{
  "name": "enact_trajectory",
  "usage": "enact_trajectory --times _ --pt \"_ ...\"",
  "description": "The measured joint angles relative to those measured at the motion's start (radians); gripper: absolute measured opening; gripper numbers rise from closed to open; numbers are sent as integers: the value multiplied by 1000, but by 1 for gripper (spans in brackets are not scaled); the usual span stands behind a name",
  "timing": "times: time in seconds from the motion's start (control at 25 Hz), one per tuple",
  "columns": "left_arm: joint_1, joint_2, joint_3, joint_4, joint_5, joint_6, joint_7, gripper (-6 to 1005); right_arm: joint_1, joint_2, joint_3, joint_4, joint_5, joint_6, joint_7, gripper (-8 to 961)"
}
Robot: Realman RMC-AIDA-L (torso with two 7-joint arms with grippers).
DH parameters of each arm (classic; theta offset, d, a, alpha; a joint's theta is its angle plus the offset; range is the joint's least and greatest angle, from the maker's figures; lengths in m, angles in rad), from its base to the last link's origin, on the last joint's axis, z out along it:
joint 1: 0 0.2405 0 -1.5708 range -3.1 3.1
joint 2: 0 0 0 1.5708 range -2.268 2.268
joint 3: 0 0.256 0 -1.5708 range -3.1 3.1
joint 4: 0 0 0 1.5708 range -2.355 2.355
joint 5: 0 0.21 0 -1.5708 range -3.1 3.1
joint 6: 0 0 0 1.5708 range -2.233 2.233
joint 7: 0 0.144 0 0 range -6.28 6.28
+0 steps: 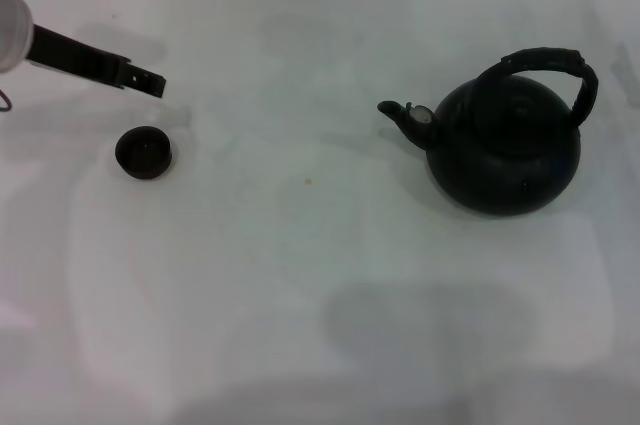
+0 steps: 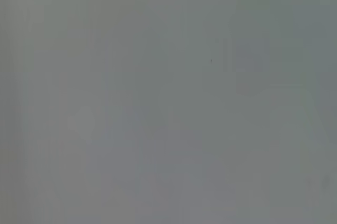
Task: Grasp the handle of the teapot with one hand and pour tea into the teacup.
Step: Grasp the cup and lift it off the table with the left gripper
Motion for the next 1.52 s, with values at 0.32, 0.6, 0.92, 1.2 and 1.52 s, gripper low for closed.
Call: enact_trajectory --times 0.32,0.6,0.92,1.2,1.52 --pt "-12 -5 33 -63 4 -8 1 872 6 0 0 0 0 0 2 832" --pt "-11 -5 37 -93 15 -21 6 872 7 0 0 0 0 0 6 829" --pt "-14 -7 46 -100 23 -35 7 872 7 2 0 0 0 7 7 825" --pt "-37 -11 49 -151 18 -70 6 871 6 2 0 0 0 9 8 822" --pt "-60 -12 55 -187 19 -63 6 871 6 2 0 0 0 9 8 819"
